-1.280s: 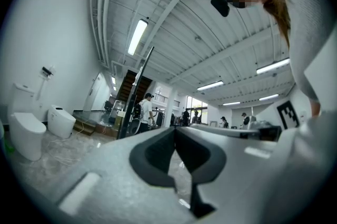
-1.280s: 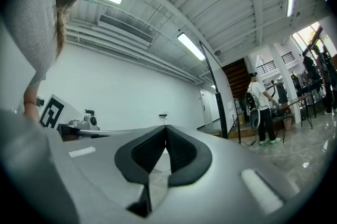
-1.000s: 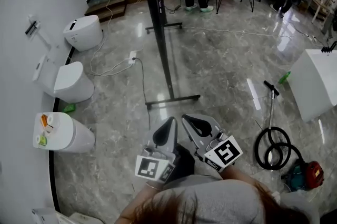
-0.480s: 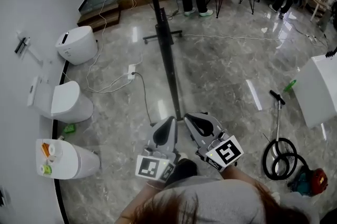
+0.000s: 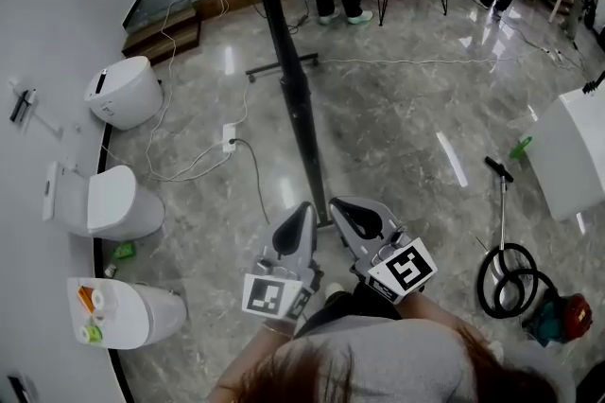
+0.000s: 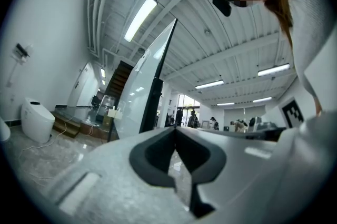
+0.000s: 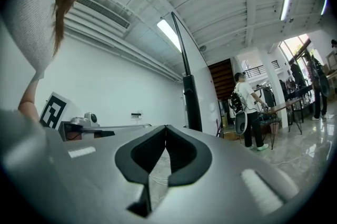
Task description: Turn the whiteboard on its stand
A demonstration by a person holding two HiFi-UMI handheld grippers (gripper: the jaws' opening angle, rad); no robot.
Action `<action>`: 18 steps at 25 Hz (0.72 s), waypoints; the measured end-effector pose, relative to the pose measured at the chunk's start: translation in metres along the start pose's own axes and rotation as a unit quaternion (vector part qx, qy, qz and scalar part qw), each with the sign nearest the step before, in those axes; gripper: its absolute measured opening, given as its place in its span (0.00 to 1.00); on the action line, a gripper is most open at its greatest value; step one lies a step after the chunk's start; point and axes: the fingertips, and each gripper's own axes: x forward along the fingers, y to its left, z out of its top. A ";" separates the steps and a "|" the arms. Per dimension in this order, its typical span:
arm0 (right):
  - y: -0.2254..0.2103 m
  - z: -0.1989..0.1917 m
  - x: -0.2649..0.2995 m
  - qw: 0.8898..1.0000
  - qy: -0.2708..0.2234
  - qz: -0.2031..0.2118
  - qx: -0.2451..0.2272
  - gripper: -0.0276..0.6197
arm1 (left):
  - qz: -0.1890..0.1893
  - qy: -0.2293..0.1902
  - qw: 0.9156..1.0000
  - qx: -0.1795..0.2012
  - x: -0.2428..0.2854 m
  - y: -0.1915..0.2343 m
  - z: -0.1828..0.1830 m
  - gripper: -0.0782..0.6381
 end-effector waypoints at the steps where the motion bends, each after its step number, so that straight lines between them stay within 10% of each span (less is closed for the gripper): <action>1: -0.004 -0.001 0.002 1.000 0.002 -0.004 -0.001 0.05 | 0.002 -0.001 1.000 -0.002 0.002 0.003 -0.001 0.11; 18: -0.066 0.039 0.125 0.997 -0.014 -0.033 -0.067 0.49 | 0.086 -0.027 0.996 -0.013 -0.003 0.048 0.018 0.11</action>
